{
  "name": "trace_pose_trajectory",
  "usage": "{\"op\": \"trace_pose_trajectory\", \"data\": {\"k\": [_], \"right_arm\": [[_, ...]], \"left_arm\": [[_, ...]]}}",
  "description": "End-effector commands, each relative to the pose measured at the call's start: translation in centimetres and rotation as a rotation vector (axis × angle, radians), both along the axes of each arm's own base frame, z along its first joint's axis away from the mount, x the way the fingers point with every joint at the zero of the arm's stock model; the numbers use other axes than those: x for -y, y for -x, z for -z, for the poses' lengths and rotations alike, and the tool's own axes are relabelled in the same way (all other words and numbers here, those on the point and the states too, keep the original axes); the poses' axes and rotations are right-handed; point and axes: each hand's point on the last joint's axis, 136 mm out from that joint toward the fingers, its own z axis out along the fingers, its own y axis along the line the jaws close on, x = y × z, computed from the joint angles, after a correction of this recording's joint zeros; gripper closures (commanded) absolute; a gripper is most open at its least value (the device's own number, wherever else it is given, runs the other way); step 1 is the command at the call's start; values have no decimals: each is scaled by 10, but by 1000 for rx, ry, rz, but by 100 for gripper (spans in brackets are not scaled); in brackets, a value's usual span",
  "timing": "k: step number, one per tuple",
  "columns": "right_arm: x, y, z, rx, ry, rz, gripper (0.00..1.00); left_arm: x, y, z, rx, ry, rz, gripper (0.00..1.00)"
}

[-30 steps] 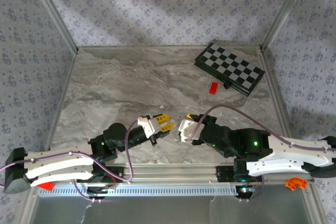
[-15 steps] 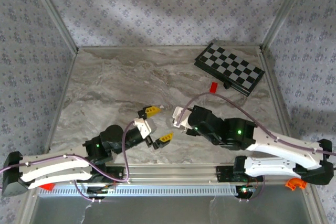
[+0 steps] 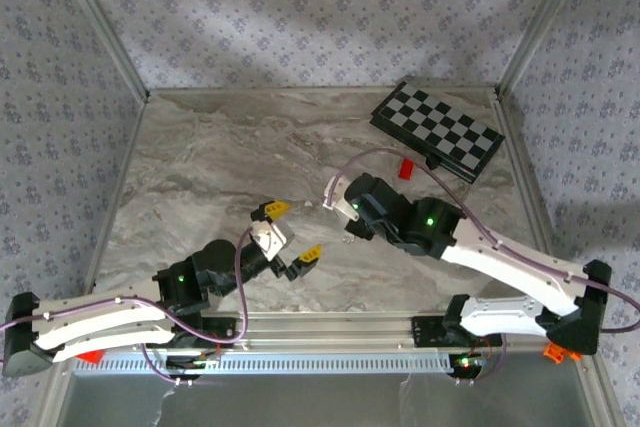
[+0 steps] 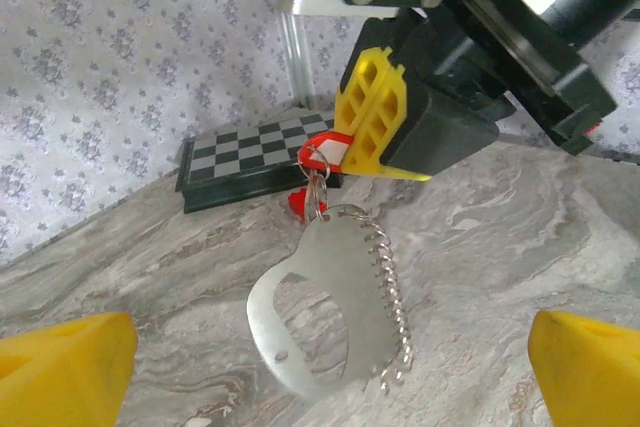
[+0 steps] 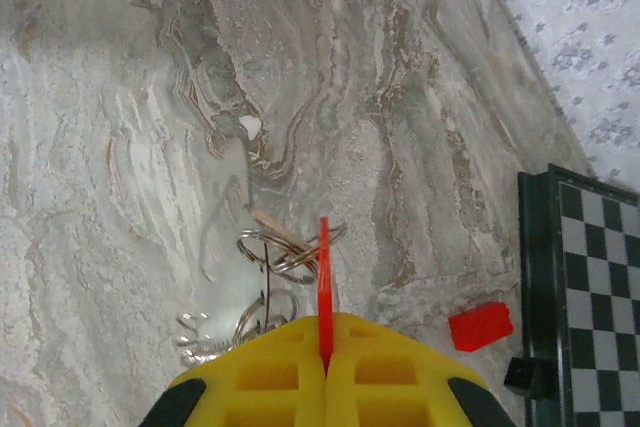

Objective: Put the keys on the keyring

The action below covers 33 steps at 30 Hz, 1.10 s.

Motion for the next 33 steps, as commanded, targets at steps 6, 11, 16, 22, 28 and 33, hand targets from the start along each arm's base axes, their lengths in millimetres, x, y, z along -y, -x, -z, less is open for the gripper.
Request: {"op": "trace_pose_trajectory", "data": {"k": [6, 11, 16, 22, 28, 33], "right_arm": [[-17, -43, -14, -39, -138, 60, 100], [-21, -69, -11, -50, -178, 110, 100], [-31, -87, -10, -41, -216, 158, 100], [-39, -95, 9, -91, -217, 186, 100], [-42, -96, 21, -116, -222, 199, 100], [-45, -96, 35, -144, -224, 209, 100]], "left_arm": [[-14, -5, 2, -13, 13, -54, 1], [-17, -6, 4, -11, 10, -64, 1], [-17, -5, 11, -28, -1, -60, 0], [-20, -4, 11, -34, 1, -62, 1], [-22, -3, 13, -41, 6, -54, 1], [-27, -5, 9, -37, 21, -74, 0]]}}
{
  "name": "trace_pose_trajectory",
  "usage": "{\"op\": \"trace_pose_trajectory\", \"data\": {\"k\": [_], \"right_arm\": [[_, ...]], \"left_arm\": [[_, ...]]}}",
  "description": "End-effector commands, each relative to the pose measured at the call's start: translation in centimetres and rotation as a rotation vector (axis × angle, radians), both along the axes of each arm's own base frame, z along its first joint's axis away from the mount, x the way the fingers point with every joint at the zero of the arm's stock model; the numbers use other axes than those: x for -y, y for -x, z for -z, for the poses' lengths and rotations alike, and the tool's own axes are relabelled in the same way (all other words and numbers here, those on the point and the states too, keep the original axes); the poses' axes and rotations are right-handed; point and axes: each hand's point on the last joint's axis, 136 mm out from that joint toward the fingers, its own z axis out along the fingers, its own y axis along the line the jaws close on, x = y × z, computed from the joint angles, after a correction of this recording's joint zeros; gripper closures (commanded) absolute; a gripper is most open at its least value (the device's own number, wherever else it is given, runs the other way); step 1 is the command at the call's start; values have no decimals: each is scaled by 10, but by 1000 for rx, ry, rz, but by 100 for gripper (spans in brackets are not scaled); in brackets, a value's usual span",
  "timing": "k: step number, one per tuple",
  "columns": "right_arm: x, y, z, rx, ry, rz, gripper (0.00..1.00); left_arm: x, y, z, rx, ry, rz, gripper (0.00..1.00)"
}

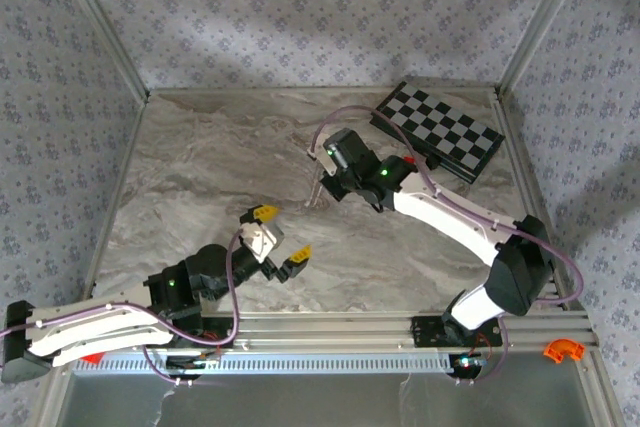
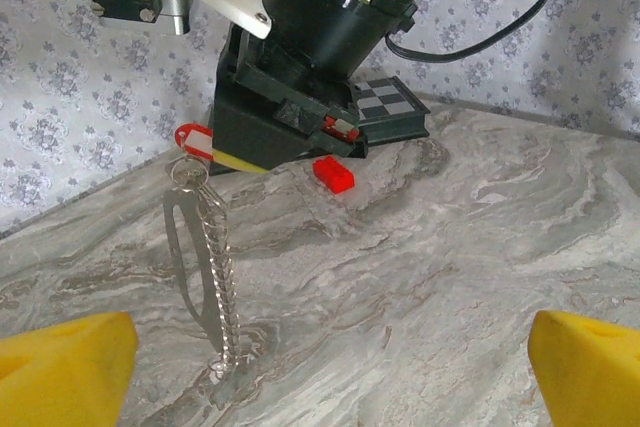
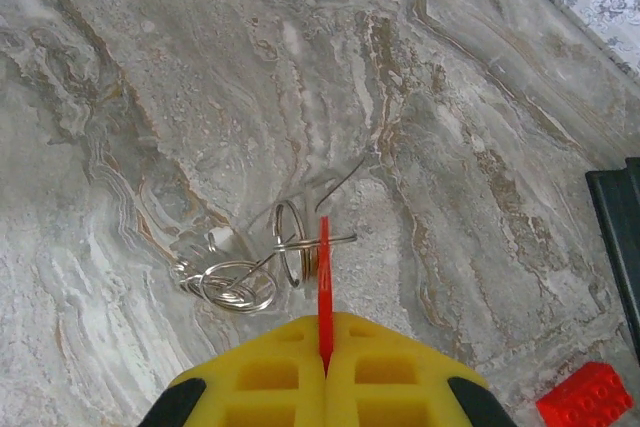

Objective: Put the keys on the keyring

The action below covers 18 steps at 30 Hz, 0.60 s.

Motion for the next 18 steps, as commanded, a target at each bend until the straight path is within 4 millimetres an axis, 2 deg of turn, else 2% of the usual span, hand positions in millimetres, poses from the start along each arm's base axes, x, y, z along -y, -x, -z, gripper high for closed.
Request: {"op": "trace_pose_trajectory", "data": {"k": [1, 18], "right_arm": [[-4, -3, 6, -22, -35, 21, 100], [8, 11, 28, -94, -20, 26, 100]], "left_arm": [[-7, -4, -1, -5, 20, -29, 0], [-5, -5, -5, 5, 26, -18, 0]]}}
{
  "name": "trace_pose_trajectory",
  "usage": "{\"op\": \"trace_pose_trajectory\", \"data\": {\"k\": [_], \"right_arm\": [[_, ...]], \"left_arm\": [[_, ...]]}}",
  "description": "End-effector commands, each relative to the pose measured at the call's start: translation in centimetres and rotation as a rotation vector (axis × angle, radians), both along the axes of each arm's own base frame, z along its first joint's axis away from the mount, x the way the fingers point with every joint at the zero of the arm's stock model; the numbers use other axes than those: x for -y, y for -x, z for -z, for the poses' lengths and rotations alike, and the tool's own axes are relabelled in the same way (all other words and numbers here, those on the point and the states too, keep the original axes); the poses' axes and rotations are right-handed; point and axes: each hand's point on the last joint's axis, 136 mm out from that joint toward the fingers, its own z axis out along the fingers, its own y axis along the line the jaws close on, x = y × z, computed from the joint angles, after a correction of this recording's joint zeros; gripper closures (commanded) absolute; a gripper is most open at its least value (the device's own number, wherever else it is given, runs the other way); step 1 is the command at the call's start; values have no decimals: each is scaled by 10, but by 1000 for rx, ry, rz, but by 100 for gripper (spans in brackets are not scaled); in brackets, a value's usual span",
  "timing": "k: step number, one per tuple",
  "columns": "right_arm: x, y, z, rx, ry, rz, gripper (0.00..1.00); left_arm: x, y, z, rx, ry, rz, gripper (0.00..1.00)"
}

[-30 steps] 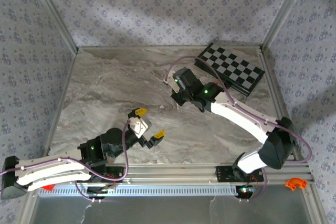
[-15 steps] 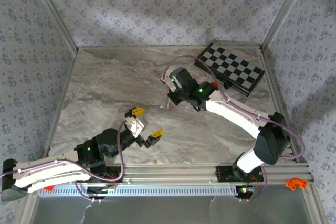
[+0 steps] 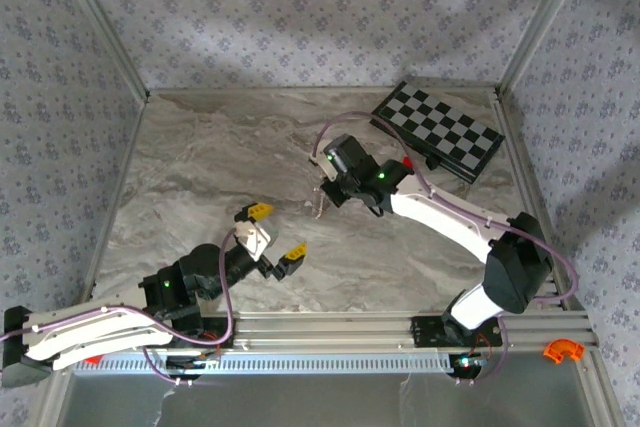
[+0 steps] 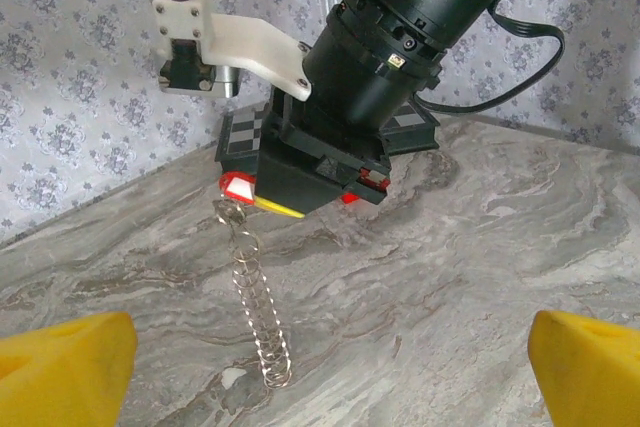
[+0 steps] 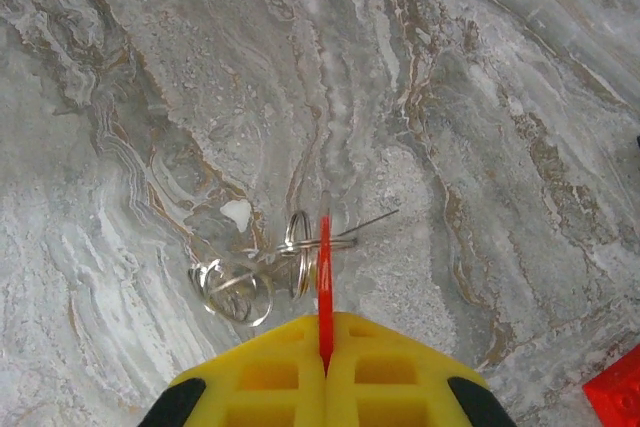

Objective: Put the keys on the keyring

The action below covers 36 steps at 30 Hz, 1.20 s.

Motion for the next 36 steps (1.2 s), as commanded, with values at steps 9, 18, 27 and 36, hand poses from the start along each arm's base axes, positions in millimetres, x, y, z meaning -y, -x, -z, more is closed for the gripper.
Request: {"op": "trace_pose_trajectory", "data": {"k": [9, 18, 27, 36], "right_arm": [[9, 14, 5, -47, -21, 17, 100], [26, 43, 36, -150, -35, 26, 100], [37, 70, 64, -249, -66, 51, 100], [34, 94, 97, -370, -98, 89, 100]], "left_arm": [[0, -1, -1, 0, 18, 5, 1], [1, -3, 2, -5, 21, 6, 1], [8, -5, -2, -3, 32, 25, 0], [14, -6, 1, -10, 27, 39, 1]]}}
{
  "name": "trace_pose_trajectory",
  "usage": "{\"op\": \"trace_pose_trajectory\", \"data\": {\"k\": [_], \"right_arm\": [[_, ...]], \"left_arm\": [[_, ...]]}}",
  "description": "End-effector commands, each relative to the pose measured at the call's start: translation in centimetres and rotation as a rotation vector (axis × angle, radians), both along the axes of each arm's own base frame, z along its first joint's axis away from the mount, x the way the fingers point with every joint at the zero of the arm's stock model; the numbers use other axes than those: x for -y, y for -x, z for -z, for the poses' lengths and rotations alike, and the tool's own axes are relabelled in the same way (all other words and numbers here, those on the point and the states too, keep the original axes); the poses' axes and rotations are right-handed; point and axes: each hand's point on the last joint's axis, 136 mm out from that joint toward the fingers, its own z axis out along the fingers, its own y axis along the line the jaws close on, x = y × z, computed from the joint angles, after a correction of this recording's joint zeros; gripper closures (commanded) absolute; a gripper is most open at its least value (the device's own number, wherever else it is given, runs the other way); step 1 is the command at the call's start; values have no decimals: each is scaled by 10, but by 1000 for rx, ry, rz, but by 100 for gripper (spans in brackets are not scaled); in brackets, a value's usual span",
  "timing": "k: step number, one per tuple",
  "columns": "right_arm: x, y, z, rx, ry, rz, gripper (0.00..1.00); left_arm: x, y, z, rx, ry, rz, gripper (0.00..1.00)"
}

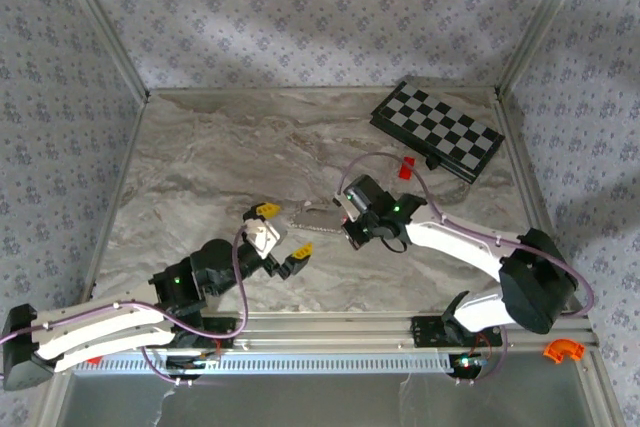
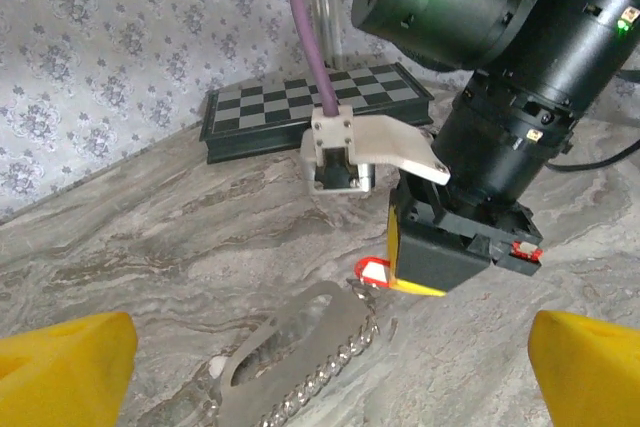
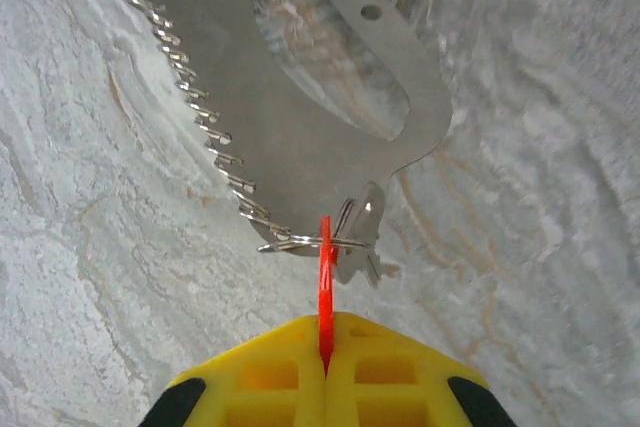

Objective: Put the keys on the keyring

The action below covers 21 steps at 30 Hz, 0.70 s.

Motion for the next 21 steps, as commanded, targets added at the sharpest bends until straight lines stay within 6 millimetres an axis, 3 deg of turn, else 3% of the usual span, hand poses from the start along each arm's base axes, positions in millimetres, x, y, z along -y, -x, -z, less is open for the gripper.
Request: {"op": "trace_pose_trajectory", "data": {"k": [1, 21], "right_arm": [[-7, 10, 7, -45, -40, 27, 100], [19, 47, 51, -162, 6, 106, 100]], "left_arm": [[3, 0, -15, 11, 56, 12, 0], [9, -3, -17, 13, 52, 24, 1]]}}
